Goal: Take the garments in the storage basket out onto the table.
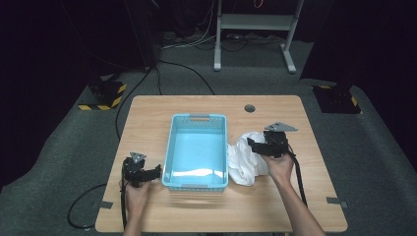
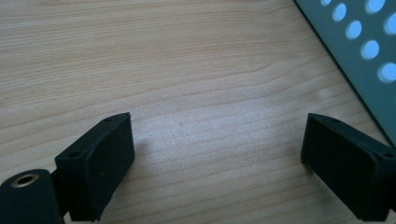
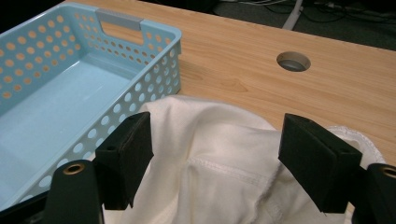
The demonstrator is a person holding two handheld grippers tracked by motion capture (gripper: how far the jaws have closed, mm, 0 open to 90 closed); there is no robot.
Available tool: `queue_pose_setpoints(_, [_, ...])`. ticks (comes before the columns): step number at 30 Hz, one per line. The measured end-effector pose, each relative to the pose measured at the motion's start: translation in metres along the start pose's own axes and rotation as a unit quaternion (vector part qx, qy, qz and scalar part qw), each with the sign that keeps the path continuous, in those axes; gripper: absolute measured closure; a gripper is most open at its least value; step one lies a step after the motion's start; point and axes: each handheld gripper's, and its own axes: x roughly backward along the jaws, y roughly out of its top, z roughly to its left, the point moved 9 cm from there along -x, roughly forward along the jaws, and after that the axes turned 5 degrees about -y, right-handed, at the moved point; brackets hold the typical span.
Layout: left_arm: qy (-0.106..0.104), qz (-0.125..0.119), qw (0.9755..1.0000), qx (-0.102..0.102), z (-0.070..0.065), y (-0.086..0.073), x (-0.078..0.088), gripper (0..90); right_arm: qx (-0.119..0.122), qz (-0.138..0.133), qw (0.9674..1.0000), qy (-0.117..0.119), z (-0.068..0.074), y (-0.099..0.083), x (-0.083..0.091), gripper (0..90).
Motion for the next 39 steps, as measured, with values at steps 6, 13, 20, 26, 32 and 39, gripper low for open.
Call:
queue_pose_setpoints(6, [0.0, 0.0, 1.0, 0.0, 0.0, 0.0, 0.0, 9.8, -0.003, -0.009, 0.9999, 0.006, -0.002, 0.003, 0.005, 25.3])
queue_pose_setpoints(13, [0.001, 0.0, 1.0, 0.0, 0.0, 0.0, 0.0, 9.8, -0.016, -0.027, 0.9994, 0.015, -0.006, 0.007, 0.013, 25.4])
queue_pose_setpoints(20, [0.0, 0.0, 1.0, -0.001, 0.0, 0.0, 0.0, 9.7, -0.019, -0.033, 0.9991, 0.018, -0.009, 0.008, 0.02, 25.4])
queue_pose_setpoints(26, [0.001, 0.0, 1.0, -0.001, 0.0, 0.0, 0.0, 9.7, -0.024, -0.042, 0.9985, 0.024, -0.01, 0.01, 0.026, 25.4])
queue_pose_setpoints(32, [0.001, 0.0, 1.0, -0.001, 0.0, 0.0, 0.0, 9.8, -0.032, -0.05, 0.9978, 0.029, -0.01, 0.012, 0.03, 25.5])
queue_pose_setpoints(39, [0.001, 0.0, 1.0, -0.001, 0.0, 0.0, 0.0, 9.7, -0.034, -0.056, 0.9974, 0.029, -0.013, 0.014, 0.034, 25.6])
